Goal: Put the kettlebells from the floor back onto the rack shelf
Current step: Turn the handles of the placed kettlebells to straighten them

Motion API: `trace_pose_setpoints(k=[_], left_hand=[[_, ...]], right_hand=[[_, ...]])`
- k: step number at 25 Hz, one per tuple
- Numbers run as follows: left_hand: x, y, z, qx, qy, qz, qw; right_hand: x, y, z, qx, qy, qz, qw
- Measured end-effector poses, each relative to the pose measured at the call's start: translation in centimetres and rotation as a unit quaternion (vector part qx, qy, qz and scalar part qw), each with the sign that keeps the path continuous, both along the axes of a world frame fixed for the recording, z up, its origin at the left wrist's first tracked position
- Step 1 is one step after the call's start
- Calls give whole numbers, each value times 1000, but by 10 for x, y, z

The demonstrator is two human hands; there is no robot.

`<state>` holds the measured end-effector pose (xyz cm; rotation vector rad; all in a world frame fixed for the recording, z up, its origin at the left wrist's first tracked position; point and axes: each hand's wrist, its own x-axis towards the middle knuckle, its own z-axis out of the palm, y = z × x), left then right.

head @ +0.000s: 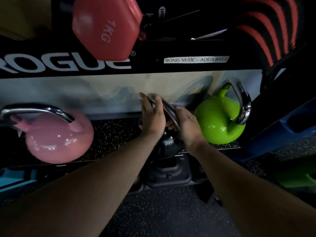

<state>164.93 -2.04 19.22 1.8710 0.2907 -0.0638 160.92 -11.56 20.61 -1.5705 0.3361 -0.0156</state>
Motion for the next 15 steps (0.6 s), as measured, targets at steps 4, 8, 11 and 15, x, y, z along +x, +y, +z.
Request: trace_pose_setpoints(k=[4, 8, 11, 15], left_hand=[[16, 16, 4, -21, 5, -39, 999], [14, 24, 1, -36, 18, -89, 995], [15, 22, -1, -59, 21, -92, 994], [28, 28, 7, -52, 17, -109, 992]], right_hand=[[-10, 23, 0, -11, 3, 2, 1000], [-7, 22, 5, 22, -14, 44, 999], [-2, 26, 4, 33, -3, 49, 998], [-6, 42, 0, 43, 1, 38, 998]])
